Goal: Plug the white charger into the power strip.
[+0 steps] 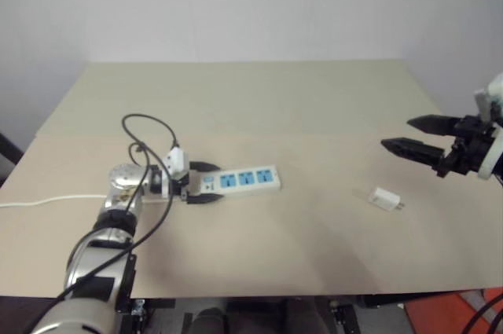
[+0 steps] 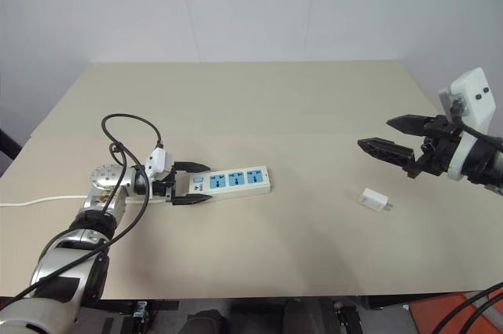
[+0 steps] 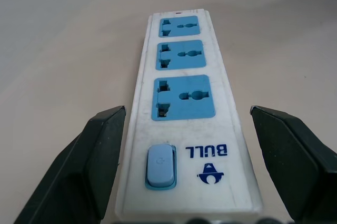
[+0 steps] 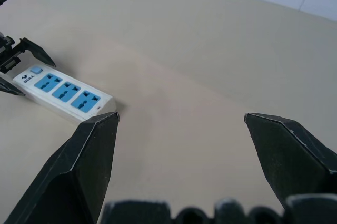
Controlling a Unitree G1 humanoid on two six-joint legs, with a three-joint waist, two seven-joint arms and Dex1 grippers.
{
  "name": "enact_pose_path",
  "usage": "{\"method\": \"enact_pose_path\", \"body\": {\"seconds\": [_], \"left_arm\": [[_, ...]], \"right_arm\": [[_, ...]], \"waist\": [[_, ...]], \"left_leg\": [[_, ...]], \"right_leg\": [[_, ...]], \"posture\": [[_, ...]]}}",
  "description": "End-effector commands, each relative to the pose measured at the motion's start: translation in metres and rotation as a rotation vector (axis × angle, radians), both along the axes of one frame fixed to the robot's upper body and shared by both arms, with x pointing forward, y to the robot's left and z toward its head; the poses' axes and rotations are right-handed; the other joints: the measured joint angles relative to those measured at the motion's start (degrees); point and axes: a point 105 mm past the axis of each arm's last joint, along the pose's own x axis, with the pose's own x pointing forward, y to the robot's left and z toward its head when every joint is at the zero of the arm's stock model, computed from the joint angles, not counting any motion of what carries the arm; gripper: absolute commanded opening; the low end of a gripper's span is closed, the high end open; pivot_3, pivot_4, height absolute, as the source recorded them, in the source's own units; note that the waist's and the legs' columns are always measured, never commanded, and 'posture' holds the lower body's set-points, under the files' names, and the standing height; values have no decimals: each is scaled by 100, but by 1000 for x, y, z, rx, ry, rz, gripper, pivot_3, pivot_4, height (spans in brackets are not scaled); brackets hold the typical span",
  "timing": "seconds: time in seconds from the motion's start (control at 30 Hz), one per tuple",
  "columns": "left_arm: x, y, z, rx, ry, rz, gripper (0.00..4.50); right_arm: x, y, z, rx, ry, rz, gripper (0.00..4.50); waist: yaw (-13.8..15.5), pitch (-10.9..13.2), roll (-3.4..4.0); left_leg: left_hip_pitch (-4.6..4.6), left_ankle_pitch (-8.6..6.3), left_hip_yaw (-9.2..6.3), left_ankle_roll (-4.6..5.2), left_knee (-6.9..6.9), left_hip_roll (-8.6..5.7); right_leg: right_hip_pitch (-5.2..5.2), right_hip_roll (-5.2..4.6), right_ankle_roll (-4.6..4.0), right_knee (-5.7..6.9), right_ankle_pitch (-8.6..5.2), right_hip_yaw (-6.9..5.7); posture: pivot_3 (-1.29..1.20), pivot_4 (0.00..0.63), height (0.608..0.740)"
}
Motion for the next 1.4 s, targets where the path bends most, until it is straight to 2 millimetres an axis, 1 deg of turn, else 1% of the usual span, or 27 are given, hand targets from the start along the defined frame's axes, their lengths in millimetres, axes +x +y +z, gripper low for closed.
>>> {"method": "enact_pose_path", "body": {"seconds": [0.03,0.4,0.53,0.67,0.8,0.93,1.07,1.2,1.3,1.4], "left_arm": [[3,4,1,-18,10,33,4116],[3,10,-12,22,68,55,4116],[3,7,-13,23,70,50,4116],[1,0,-12,2,71,14,4116],[0,-3,-11,-12,68,3,3279],[-3,-6,-11,-27,65,-13,3288],[-8,-15,-9,-41,48,-58,3288],[-14,-32,1,-69,13,-128,3288],[-20,-41,6,-70,6,-178,3288],[-25,-44,1,-13,5,-211,3288]], "right_arm": [[-7,1,17,-2,-50,11,4500],[-11,3,20,-6,-37,22,4500],[-12,3,20,-3,-38,22,4500],[-12,2,20,0,-42,15,4500],[-13,2,21,1,-46,12,4500],[-13,1,22,1,-51,6,4500],[-11,-1,22,-3,-53,0,4500],[-7,-3,21,-15,-39,-6,4500],[-2,-3,18,-39,-10,-16,4500],[4,-4,14,-42,51,-42,4500]], "waist": [[0,0,0],[0,0,0],[0,0,0],[2,0,0],[22,0,0],[33,0,0],[39,0,0],[71,0,0],[77,0,-1],[66,0,0]], "left_leg": [[0,0,0,0,0,0],[1,0,0,1,-1,0],[2,0,0,1,-1,0],[2,0,0,1,0,0],[0,0,0,1,0,-1],[-1,0,0,1,0,-1],[-1,0,0,1,0,0],[-3,0,0,1,0,-1],[-4,0,1,0,0,0],[-2,0,1,1,0,0]], "right_leg": [[0,0,0,0,0,0],[1,0,0,-1,0,0],[1,0,0,0,0,0],[1,0,0,0,0,0],[1,-1,0,0,0,0],[1,-1,0,-1,0,0],[1,-1,0,-2,0,0],[1,-1,1,-3,1,0],[0,-1,2,-3,1,0],[0,-1,2,-5,1,1]], "posture": [[0,150,740],[0,150,740],[0,150,740],[0,150,740],[0,150,740],[0,150,740],[0,150,740],[0,150,740],[0,150,740],[0,150,740]]}}
